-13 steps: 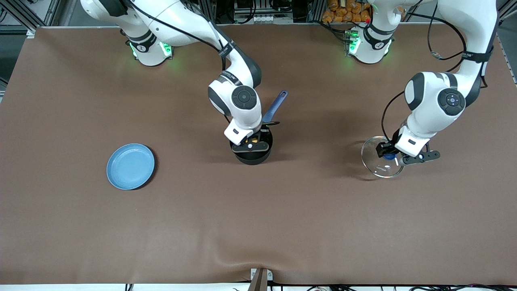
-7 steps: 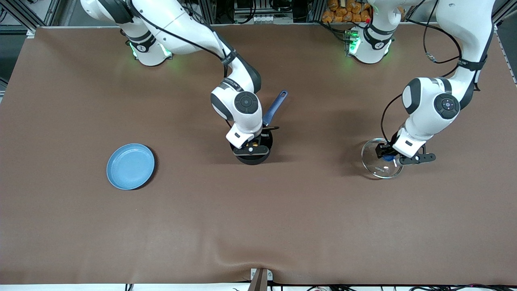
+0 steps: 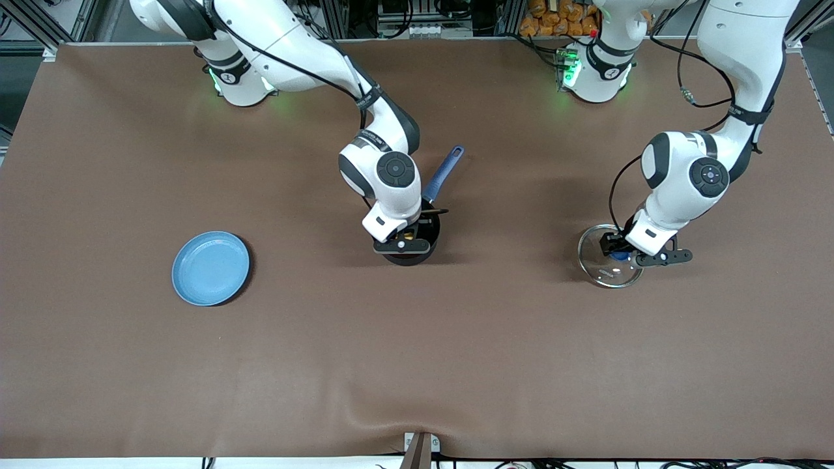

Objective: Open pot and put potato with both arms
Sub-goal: 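Open the right gripper to drop the potato into the pot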

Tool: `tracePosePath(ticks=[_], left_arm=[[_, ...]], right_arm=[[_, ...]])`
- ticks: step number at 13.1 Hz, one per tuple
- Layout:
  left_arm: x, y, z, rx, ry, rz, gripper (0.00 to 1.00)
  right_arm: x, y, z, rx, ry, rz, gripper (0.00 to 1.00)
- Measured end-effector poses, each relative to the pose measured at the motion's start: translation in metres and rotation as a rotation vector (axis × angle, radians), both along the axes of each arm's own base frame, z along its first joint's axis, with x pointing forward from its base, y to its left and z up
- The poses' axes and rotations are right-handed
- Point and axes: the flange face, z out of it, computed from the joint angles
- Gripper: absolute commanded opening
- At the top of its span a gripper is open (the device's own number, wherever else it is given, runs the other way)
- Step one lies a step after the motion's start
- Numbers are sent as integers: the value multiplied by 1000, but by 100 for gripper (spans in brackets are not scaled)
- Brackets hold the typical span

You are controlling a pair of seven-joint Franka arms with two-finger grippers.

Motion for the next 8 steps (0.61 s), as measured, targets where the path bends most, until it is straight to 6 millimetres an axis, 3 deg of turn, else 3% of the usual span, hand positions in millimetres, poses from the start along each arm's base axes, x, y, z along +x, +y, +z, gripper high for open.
tracePosePath(ticks=[1, 3, 4, 6, 8], left_arm=[[0, 0, 0, 0, -1, -2, 100], [1, 0, 1, 0, -6, -3, 100], [4, -1, 5, -1, -19, -3, 100], [13, -2, 20, -2, -54, -3, 100], [23, -2, 45, -1, -76, -4, 100]], right_arm=[[1, 0, 5, -11, 8, -1, 100], [6, -6, 36, -46, 32, -13, 100], [10, -12, 61, -60, 40, -22, 100], [14, -29, 125, -71, 52, -45, 100], [19, -60, 199, -46, 69, -65, 100]])
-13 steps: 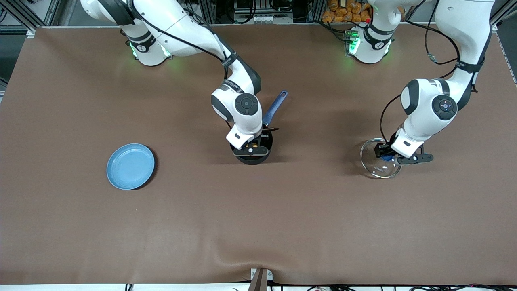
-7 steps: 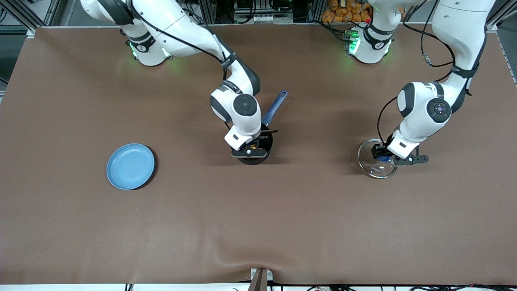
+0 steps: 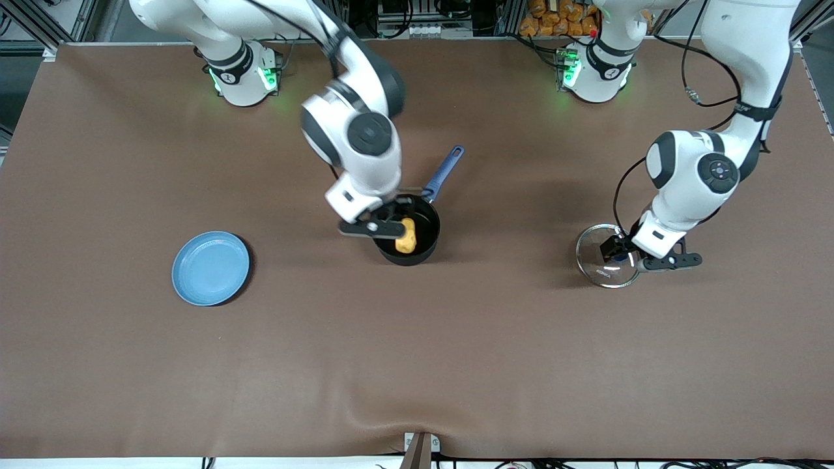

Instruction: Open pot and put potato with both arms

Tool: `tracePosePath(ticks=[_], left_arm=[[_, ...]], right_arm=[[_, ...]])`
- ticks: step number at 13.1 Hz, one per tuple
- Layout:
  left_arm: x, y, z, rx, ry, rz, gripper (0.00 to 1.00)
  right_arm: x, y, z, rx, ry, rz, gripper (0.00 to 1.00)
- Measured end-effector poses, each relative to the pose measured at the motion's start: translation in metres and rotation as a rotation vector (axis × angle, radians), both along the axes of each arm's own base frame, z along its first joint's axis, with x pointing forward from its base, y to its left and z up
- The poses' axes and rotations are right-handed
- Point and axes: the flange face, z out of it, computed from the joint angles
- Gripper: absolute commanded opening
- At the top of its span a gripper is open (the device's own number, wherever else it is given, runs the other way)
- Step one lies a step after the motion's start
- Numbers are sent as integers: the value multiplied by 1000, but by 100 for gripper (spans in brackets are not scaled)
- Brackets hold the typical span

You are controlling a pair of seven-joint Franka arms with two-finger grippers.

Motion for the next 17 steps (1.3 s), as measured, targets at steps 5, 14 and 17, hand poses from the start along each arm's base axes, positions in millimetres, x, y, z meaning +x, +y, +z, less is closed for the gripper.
tracePosePath(ticks=[5, 14, 17], left_arm=[[26, -2, 91, 11, 26, -5, 100], [31, -2, 225, 25, 95, 8, 100], [29, -4, 267, 27, 142, 28, 100]], right_arm=[[5, -128, 148, 12, 58, -22, 100], [31, -388, 244, 70, 196, 151, 100], [33, -458, 237, 100, 201, 129, 100]])
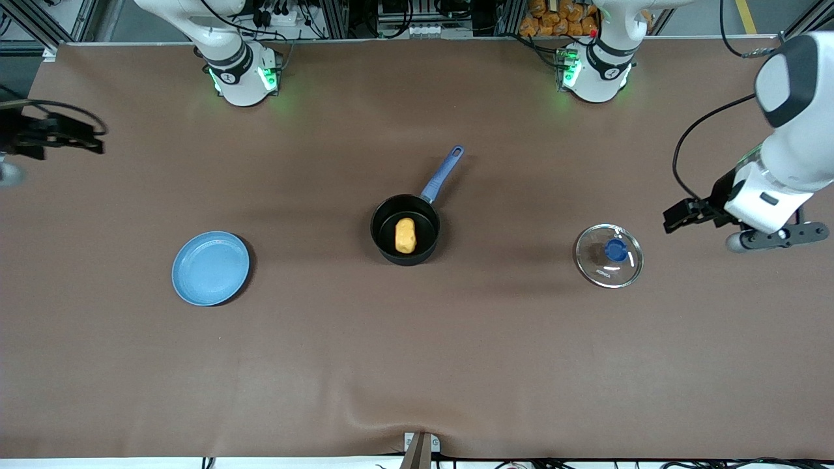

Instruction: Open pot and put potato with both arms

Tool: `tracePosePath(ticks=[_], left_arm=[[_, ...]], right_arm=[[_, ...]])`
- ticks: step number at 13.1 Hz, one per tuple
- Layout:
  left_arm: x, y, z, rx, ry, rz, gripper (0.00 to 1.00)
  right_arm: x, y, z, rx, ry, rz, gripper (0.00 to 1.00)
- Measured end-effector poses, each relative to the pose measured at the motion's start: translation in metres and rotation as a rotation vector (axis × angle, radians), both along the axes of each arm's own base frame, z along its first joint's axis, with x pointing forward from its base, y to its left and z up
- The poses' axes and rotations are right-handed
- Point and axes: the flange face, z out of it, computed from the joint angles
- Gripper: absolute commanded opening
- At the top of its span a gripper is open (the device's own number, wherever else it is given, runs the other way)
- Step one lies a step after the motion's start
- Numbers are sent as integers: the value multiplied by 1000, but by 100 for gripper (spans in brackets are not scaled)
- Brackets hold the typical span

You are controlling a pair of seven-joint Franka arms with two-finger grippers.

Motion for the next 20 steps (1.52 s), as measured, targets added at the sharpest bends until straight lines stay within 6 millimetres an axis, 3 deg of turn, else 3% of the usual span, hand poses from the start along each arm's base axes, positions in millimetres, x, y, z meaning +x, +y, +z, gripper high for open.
tracePosePath(ticks=[3, 7, 9, 11, 13, 17, 20], left_arm=[[-7, 0, 32, 3, 15, -2, 100], [-33, -9, 78, 10, -26, -18, 100], [-47, -14, 98, 14, -45, -32, 100], [-61, -20, 109, 19, -52, -42, 100], [-73, -21, 115, 25, -59, -43, 100], [-82, -21, 122, 28, -72, -44, 100], [-82, -21, 125, 27, -78, -43, 100]], right_arm=[[8, 4, -27, 3, 11, 9, 100], [22, 6, -66, 0, -50, 9, 100], [17, 9, -79, -5, -101, 11, 100], [5, 13, -78, -10, -142, 15, 100], [-1, 17, -65, -13, -184, 21, 100], [6, 15, -44, -16, -261, 17, 100], [10, 15, -41, -16, -255, 16, 100]])
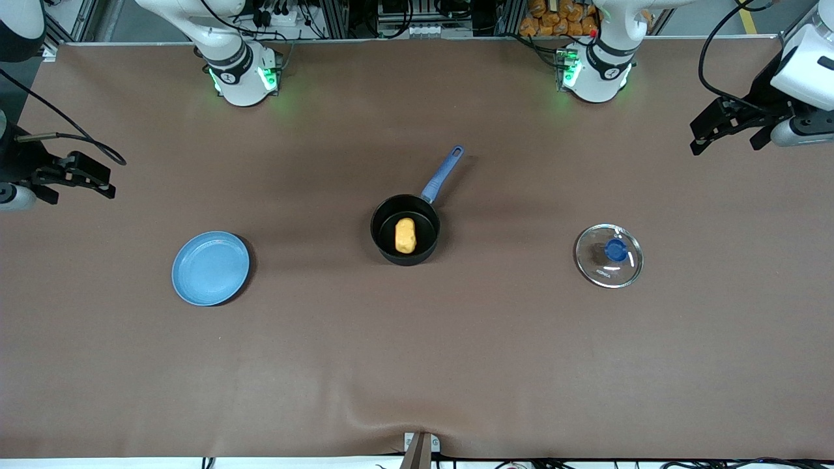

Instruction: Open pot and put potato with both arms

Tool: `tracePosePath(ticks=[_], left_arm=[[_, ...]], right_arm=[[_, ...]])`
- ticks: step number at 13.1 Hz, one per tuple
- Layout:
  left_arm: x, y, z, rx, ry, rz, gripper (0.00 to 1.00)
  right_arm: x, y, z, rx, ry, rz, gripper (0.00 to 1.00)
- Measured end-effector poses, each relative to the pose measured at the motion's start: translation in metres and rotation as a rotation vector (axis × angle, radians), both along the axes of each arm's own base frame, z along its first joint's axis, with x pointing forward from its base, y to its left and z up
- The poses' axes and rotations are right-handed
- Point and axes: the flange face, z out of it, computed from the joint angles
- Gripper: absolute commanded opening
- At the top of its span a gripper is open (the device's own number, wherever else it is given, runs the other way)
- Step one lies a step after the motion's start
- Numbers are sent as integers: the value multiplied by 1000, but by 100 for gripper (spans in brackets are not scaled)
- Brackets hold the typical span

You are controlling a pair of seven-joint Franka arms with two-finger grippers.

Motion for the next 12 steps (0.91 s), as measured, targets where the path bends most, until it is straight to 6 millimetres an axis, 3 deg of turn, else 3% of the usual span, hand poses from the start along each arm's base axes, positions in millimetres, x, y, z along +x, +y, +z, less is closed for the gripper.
tracePosePath(ticks=[12], left_arm=[[14, 3, 4, -4, 53, -11, 100]], right_arm=[[-1, 3, 2, -1, 23, -5, 100]])
